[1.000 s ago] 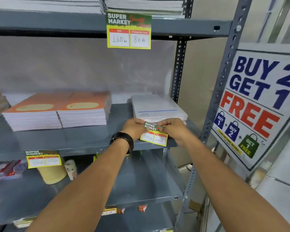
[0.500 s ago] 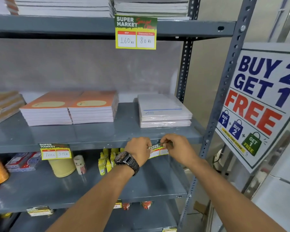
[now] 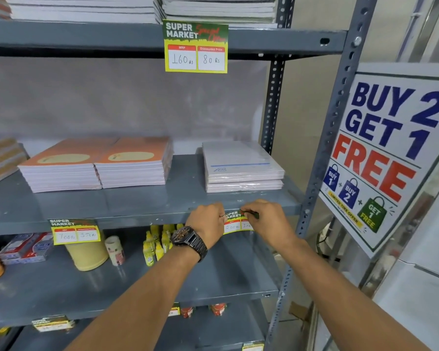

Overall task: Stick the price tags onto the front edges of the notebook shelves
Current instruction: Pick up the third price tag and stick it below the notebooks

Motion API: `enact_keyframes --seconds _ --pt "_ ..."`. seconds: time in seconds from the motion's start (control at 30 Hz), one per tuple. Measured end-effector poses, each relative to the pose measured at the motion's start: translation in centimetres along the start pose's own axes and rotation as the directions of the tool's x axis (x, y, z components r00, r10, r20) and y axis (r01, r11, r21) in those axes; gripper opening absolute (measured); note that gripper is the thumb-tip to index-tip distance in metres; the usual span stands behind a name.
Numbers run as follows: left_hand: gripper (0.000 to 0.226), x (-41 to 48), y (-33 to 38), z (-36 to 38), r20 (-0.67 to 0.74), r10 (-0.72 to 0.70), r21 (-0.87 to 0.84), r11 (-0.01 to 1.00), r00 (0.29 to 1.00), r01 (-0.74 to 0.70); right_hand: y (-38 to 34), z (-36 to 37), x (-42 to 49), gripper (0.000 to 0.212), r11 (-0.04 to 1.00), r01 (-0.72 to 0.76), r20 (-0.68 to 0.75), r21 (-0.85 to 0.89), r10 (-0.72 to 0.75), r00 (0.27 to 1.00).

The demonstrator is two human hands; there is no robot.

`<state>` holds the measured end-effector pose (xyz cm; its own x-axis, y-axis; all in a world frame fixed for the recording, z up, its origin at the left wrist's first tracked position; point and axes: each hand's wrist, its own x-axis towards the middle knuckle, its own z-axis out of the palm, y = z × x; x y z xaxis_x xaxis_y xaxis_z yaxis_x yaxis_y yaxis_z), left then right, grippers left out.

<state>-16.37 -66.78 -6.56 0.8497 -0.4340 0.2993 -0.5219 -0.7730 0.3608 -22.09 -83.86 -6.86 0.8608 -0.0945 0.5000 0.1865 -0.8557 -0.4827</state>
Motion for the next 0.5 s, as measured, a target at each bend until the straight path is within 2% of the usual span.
enact_keyframes --seconds 0.3,0.5 --pt "0.010 0.3 0.1 -0.6 0.012 0.034 0.031 0.999 0.999 -0.035 0.7 0.7 0.2 0.018 1.000 0.006 -0.045 -0.025 -0.007 0.999" --pt "0.011 0.9 0.1 -1.0 0.021 0.032 0.080 0.996 0.999 -0.034 1.7 0.7 0.3 0.007 0.995 -0.011 -0.091 -0.100 0.001 0.996"
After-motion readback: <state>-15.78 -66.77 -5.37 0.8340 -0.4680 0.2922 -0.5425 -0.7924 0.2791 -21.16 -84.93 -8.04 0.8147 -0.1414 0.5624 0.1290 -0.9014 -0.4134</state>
